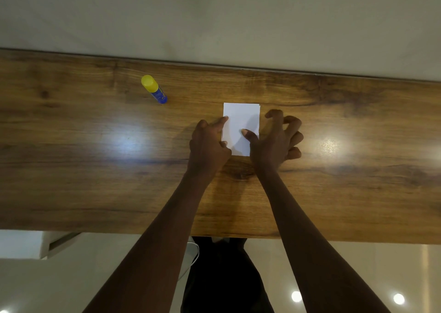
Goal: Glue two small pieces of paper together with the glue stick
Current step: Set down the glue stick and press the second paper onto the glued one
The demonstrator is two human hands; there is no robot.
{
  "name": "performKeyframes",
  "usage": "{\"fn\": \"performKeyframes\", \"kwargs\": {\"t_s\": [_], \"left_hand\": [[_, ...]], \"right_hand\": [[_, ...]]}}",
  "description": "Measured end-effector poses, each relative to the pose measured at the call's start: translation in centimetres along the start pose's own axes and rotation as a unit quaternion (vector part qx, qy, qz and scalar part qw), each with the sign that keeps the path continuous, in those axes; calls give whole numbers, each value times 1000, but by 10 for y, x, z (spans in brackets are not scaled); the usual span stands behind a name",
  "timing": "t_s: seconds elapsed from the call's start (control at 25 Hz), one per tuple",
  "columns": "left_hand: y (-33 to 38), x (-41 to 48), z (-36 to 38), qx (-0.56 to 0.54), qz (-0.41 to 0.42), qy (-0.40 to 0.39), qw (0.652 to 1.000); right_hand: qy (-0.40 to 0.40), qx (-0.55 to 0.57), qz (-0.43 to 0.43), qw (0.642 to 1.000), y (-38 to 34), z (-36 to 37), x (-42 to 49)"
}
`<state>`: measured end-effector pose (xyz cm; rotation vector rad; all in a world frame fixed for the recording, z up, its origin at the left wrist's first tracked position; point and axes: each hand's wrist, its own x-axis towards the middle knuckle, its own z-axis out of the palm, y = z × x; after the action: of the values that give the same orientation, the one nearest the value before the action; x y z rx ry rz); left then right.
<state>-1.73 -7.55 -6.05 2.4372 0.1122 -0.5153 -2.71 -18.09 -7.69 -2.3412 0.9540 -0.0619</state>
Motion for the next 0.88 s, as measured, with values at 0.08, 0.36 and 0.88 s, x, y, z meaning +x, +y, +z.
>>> {"fn": "performKeyframes", "kwargs": {"t_s": [0.08,0.36,0.88], "left_hand": [[-1,-1,0,-3,9,1,1000],[-4,0,1,-6,37,-3,999],[0,0,4,19,7,8,1000]], "right_hand": [[-56,-27,-87,994,-8,2,-3],[-167,-87,-188,964,-3,5,-4],[-83,-124,-140,979,26,-8,-16]]}}
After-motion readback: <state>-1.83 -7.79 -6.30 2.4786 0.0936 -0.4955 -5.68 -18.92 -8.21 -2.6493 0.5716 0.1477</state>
